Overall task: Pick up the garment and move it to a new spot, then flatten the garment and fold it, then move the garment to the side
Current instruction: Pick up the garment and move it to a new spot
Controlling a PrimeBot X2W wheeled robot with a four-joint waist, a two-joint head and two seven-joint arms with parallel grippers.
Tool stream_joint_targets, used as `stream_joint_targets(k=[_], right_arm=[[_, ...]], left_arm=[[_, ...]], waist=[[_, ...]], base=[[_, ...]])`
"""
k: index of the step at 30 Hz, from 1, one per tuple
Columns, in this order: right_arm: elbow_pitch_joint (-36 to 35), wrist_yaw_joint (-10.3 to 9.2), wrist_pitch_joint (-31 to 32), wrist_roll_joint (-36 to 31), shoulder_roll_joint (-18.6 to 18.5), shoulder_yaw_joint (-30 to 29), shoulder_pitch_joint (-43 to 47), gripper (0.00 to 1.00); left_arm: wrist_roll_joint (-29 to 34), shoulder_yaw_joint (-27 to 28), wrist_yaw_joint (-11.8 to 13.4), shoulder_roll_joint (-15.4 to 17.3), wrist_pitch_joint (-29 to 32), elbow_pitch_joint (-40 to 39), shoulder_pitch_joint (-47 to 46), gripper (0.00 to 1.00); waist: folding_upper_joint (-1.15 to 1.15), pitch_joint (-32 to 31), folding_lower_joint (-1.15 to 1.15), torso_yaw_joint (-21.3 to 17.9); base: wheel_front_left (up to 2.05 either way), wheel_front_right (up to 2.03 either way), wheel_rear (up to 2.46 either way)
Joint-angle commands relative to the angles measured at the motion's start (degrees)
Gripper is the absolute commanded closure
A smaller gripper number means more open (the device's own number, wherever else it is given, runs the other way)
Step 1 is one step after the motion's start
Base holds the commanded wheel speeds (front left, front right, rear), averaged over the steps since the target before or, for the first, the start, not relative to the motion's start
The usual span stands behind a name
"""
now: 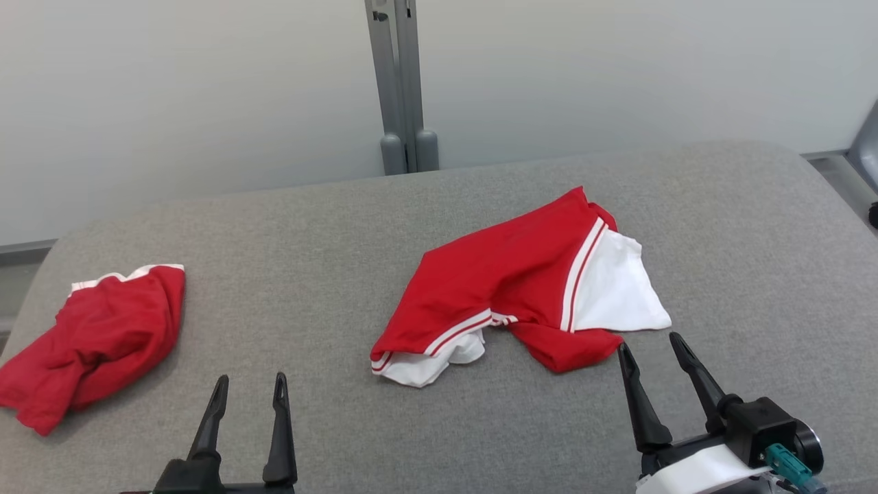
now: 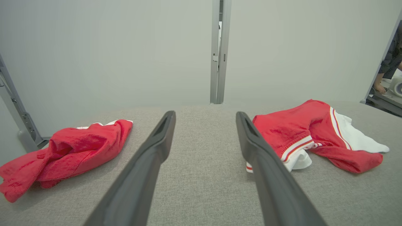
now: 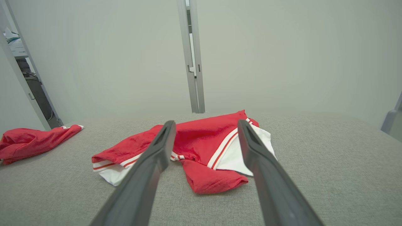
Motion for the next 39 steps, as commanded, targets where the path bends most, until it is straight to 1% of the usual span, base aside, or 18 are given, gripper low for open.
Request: stream_joint_targets(k=[1,4,7,10,14,22,28,39], right_arm=[[-0.10,0.01,-0.17,0.33,-0.13,-0.49,1.05,0.00],[-0.52,0.02,-0.17,0.57,-0.09,-0.50,2.69,0.00],[-0.56,0.02,-0.17,-0.42,-0.09,0.56,4.23,0.00],[-0.79,0.01,-0.17,-1.04,-0.13,1.28,5.73,0.00],[-1.00,0.02,-0.17,-1.64,-0.12,2.51,6.94,0.00],[-1.38,0.01,-0.17,-0.29,-0.10,0.68,7.20,0.00],[-1.39,0.01,-0.17,0.32,-0.10,0.37,7.12,0.00],[-1.52,0.01,-0.17,1.33,-0.10,0.00,6.93,0.00]], left_arm=[[1.59,0.62,-0.87,-0.65,0.03,-2.00,1.94,0.00],[4.09,1.70,-2.42,-2.04,0.04,-6.15,5.69,0.00],[5.97,2.28,-3.44,-3.02,0.04,-8.74,8.09,0.00],[7.37,2.63,-3.85,-3.54,0.04,-10.20,10.20,0.00],[8.19,3.12,-4.34,-3.84,0.04,-10.27,11.76,0.00],[8.74,3.17,-5.00,-4.05,0.04,-9.77,12.26,0.00],[8.04,2.74,-4.55,-4.05,0.04,-9.12,11.74,0.00],[8.20,2.03,-4.50,-4.04,0.03,-8.12,11.42,0.00]], waist=[[0.00,-2.82,0.00,2.11],[0.00,-3.74,0.00,2.42],[0.00,-4.44,0.00,2.59],[0.00,-4.89,0.00,2.57],[0.00,-5.14,0.00,2.44],[0.00,-4.86,0.00,2.45],[0.00,-4.64,0.00,2.43],[0.00,-4.52,0.00,2.26]], base=[[0.00,0.00,0.00],[0.00,0.00,0.00],[0.00,0.00,0.00],[0.00,0.00,0.00],[0.00,0.00,0.00],[0.00,0.00,0.00],[0.00,0.00,0.00],[0.00,0.00,0.00]])
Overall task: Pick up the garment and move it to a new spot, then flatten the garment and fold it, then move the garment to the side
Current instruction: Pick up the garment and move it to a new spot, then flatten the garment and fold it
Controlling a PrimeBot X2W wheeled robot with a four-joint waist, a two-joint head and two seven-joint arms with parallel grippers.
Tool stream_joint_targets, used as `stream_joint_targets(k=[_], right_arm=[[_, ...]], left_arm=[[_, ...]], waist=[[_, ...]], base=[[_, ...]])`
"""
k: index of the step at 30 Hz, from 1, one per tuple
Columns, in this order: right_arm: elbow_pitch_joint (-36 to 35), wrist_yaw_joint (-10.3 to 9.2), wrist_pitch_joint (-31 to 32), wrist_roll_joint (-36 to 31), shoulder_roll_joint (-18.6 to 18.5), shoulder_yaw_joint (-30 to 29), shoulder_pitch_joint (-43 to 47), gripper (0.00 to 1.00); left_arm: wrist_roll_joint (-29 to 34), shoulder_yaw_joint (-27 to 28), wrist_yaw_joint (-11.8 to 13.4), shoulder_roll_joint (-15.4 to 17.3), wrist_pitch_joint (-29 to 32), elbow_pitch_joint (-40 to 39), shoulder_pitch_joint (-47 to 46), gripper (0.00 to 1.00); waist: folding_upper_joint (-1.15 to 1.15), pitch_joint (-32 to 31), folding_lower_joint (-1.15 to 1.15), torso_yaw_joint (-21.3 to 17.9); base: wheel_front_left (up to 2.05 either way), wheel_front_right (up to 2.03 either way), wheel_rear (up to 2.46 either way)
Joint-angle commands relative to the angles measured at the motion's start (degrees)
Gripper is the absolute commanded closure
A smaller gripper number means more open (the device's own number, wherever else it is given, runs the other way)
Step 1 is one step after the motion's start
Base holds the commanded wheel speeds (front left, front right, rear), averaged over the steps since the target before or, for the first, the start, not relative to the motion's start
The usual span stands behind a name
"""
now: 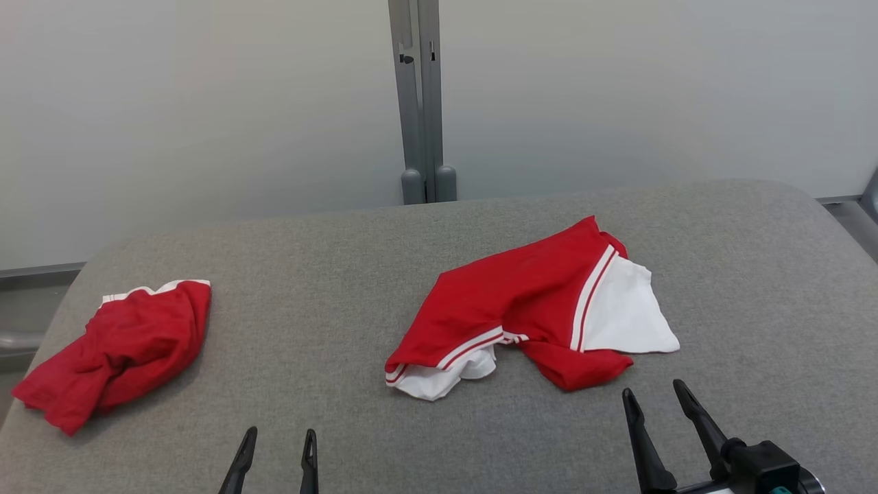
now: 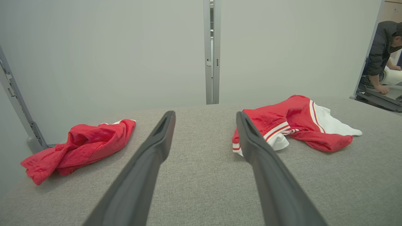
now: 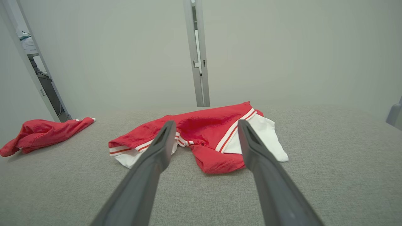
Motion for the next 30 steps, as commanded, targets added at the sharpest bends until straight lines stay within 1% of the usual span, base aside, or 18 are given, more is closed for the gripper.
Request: stream_joint_targets(k=[1,17,30], right_arm=[[-0.13,0.01,-0.17,0.55,-0.07,-0.13,0.19,0.00],[0.09,0.01,-0.17,1.23,-0.07,0.31,0.14,0.00],[0.49,0.02,-0.17,1.40,-0.07,0.85,0.48,0.00]], left_arm=[[-0.13,-0.01,0.18,0.00,0.04,0.14,-0.24,0.00],[0.32,-0.67,0.10,0.00,0.04,0.70,-0.44,0.00],[0.50,-1.29,-0.46,0.00,0.04,1.19,-0.39,0.00]], waist=[[0.00,-0.01,0.00,-0.01],[0.00,-0.59,0.00,0.45],[0.00,-0.96,0.00,0.43]], base=[[0.00,0.00,0.00],[0.00,0.00,0.00],[0.00,0.00,0.00]])
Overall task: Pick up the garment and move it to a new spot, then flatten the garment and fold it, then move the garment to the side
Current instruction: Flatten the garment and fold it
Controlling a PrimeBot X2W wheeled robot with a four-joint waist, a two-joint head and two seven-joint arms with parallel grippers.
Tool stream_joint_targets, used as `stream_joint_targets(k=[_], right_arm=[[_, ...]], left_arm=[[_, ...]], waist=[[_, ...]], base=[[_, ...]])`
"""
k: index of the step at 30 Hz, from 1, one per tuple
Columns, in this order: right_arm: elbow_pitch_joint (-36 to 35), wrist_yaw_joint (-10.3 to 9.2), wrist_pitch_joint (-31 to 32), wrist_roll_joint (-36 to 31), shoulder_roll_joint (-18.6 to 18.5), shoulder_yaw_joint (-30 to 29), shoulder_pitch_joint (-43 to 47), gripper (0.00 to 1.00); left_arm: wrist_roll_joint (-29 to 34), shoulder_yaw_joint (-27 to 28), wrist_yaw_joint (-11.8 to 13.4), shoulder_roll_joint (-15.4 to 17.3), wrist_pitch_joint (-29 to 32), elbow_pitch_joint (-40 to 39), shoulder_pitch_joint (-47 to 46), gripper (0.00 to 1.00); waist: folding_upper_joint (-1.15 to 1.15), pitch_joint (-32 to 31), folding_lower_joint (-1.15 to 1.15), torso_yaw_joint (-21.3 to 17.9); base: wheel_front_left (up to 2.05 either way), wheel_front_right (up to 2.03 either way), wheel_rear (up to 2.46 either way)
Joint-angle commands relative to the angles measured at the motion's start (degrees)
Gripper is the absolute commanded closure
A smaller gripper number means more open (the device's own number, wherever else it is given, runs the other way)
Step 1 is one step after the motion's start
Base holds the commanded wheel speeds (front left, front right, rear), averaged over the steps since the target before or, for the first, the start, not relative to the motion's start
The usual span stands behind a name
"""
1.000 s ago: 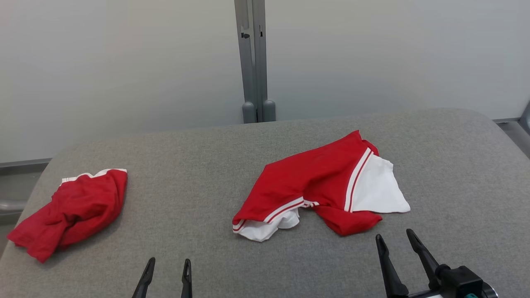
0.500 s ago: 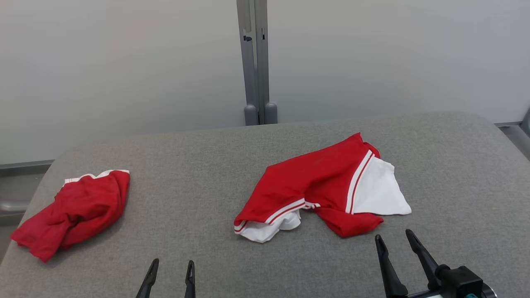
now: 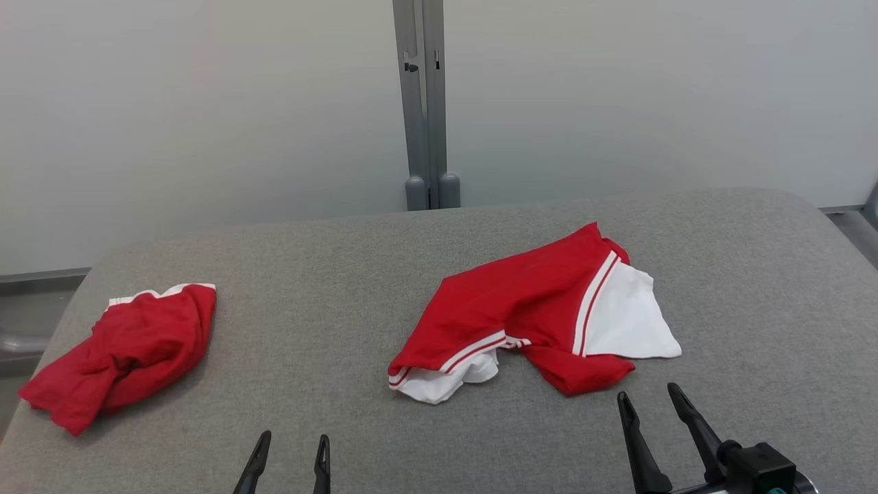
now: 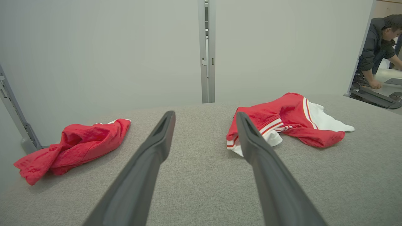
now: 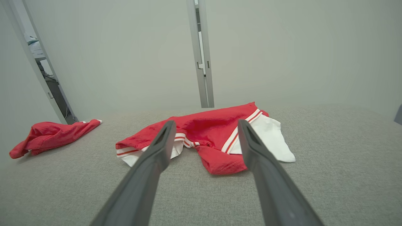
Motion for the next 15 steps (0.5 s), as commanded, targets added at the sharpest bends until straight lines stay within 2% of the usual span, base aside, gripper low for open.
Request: stream_joint_targets(k=[1,6,15], right_arm=[[0.05,0.03,-0.17,0.05,-0.07,0.12,0.49,0.00],[-0.07,0.03,-0.17,0.13,-0.07,0.44,0.67,0.00],[-0.47,0.03,-0.17,-0.40,-0.07,1.05,-0.56,0.00]], left_arm=[[0.00,0.03,-0.12,0.01,0.05,0.08,-0.32,0.00],[-0.19,-0.54,-0.52,0.01,0.05,0.02,-0.52,0.00],[1.30,-5.32,-3.26,0.04,0.05,4.01,-5.78,0.00]], waist=[[0.00,-0.02,0.00,-0.01],[0.00,0.21,0.00,-0.06],[0.00,2.93,0.00,-0.99]], base=[[0.00,0.00,0.00],[0.00,0.00,0.00],[0.00,0.00,0.00]])
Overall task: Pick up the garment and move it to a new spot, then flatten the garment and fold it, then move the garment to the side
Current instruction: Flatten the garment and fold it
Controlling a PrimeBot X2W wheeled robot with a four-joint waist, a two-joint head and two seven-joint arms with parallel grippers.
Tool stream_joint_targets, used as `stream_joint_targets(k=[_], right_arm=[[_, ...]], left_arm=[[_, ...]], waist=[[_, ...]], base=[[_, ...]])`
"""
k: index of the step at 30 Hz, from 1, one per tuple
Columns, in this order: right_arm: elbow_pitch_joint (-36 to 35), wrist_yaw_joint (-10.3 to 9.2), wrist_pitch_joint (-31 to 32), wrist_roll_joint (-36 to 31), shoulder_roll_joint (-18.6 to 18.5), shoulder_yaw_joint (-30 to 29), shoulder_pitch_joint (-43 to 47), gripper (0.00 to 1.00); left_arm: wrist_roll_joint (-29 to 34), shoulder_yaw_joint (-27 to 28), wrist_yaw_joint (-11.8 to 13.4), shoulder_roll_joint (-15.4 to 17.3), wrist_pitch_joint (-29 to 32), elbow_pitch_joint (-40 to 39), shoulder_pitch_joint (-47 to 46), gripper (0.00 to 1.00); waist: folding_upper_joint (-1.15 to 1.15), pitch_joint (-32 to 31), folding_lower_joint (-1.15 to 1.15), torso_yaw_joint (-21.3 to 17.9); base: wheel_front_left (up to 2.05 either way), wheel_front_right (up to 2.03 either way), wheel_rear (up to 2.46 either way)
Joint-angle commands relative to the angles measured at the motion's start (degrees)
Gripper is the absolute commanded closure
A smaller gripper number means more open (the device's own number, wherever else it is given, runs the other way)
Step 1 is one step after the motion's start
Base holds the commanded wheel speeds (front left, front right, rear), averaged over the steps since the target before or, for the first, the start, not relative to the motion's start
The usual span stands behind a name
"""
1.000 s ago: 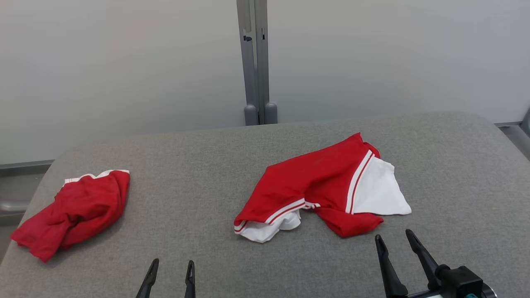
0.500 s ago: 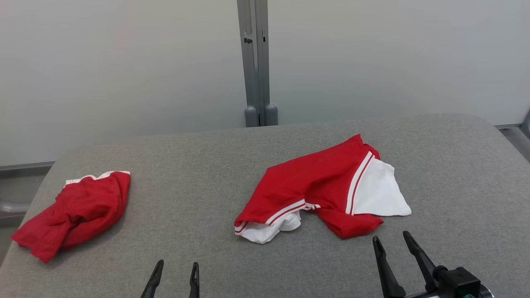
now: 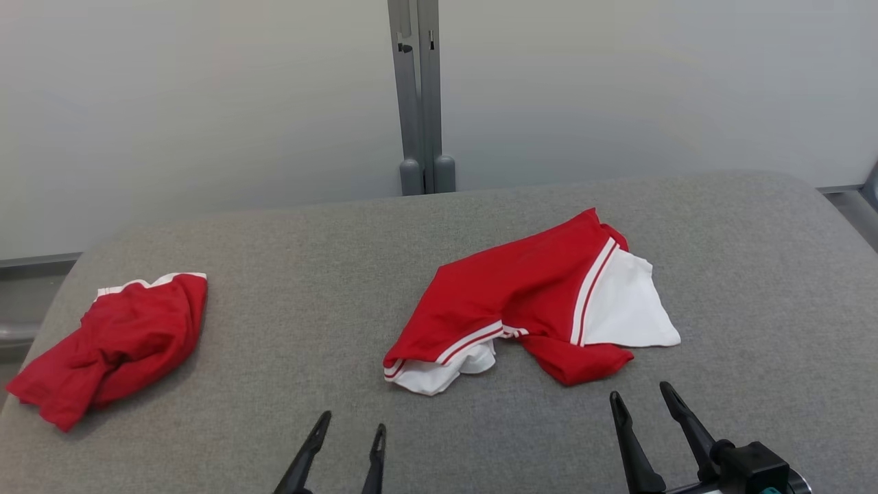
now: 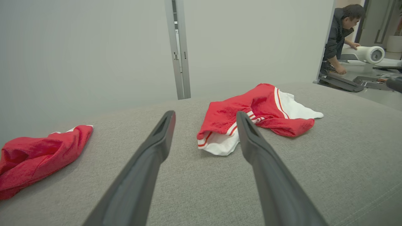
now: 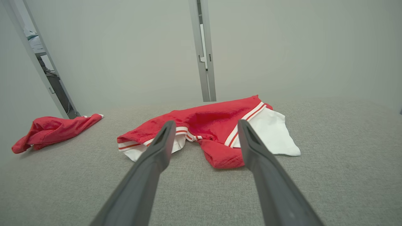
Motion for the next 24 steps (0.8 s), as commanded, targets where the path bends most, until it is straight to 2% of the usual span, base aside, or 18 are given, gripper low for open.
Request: stream_joint_targets(k=[1,8,15,24], right_arm=[[-0.30,0.02,-0.17,-0.35,-0.08,0.07,-0.73,0.00],[-0.77,0.02,-0.17,-1.14,-0.08,-0.03,-3.05,0.00],[-1.55,0.02,-0.17,-2.20,-0.08,-0.76,-5.33,0.00],[-3.43,0.02,-0.17,-2.49,-0.07,-2.42,-9.57,0.00]], left_arm=[[0.50,-1.11,-0.51,0.08,0.04,1.08,-2.24,0.00],[0.58,-8.18,-2.30,0.13,0.04,9.52,-11.80,0.00],[-0.95,-14.10,-2.79,0.13,0.03,16.65,-23.96,0.00],[-4.89,-20.27,-2.83,0.16,0.03,19.11,-37.97,0.00]], waist=[[0.00,1.36,0.00,-0.69],[0.00,6.70,0.00,-3.01],[0.00,12.23,0.00,-5.06],[0.00,21.37,0.00,-7.58]], base=[[0.00,0.00,0.00],[0.00,0.00,0.00],[0.00,0.00,0.00],[0.00,0.00,0.00]])
